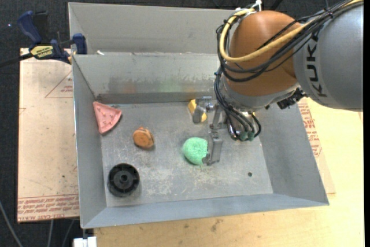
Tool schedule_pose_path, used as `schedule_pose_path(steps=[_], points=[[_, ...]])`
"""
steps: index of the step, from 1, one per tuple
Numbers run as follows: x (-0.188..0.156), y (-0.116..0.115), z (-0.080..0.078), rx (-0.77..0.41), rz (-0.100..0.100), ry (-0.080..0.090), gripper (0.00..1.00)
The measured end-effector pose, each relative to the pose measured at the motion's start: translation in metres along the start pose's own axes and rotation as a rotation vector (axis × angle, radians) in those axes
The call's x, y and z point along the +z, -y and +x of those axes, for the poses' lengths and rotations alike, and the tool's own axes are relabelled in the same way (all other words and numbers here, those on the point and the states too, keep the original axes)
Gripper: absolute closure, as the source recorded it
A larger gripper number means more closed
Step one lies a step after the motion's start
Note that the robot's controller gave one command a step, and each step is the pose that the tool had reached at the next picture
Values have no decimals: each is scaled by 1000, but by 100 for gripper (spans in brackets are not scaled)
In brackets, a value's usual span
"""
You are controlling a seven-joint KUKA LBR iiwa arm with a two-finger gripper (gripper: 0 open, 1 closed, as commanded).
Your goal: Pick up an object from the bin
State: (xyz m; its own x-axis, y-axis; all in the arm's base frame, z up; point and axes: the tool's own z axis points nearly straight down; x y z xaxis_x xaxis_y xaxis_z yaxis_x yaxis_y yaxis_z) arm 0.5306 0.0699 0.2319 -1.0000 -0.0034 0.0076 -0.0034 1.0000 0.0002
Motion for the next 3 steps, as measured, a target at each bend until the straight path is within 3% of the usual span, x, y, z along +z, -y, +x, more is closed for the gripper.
schedule_pose_path(steps=[1,2,3], points=[[-5,1,-1,3,-1,9,0],[47,27,2,212,-3,15,0],[73,30,15,179,-1,7,0]])
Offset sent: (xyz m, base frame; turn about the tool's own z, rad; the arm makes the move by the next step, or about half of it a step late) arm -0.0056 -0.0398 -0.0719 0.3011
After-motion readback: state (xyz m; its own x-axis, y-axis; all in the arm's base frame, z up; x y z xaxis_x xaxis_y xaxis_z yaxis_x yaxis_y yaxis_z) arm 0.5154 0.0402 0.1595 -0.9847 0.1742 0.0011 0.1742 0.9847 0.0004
